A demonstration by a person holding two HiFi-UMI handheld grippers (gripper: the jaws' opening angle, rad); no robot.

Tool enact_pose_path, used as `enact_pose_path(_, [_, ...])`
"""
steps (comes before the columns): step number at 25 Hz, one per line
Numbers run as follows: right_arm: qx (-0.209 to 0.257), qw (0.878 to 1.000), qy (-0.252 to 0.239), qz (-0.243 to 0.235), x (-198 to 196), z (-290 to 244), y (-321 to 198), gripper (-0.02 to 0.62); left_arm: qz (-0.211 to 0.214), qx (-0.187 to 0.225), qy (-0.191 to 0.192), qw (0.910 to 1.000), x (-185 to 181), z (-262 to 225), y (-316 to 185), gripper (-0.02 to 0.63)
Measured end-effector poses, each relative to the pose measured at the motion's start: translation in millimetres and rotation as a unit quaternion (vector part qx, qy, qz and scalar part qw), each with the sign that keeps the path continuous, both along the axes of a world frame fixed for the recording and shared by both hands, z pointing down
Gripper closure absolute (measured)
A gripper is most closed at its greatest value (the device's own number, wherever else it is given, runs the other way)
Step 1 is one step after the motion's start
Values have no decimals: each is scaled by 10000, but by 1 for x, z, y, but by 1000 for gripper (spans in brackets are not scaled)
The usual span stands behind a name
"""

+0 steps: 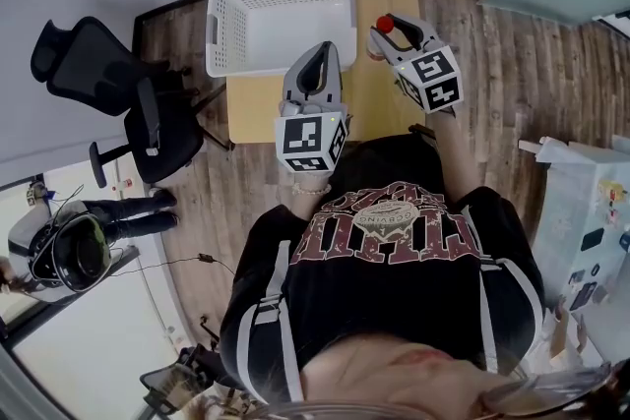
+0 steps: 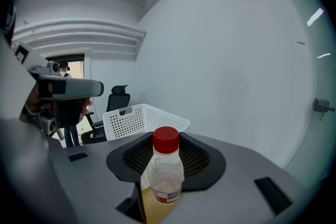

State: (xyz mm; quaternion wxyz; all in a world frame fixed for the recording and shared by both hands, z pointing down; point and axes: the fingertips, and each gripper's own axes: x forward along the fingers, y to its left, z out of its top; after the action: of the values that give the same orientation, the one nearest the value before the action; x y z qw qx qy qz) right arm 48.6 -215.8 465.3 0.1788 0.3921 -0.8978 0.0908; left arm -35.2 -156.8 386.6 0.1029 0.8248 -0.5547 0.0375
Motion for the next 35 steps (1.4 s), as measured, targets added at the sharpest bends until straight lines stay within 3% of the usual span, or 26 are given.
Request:
enact_pose_path(20, [-366, 9988, 308, -109, -18, 68, -1, 440, -46, -77, -5, 10000, -21, 7, -2, 560])
enact_pose_path(35, [-315, 9989, 293, -177, -14, 79, 10, 440, -53, -61, -5, 10000, -21, 4, 0, 560])
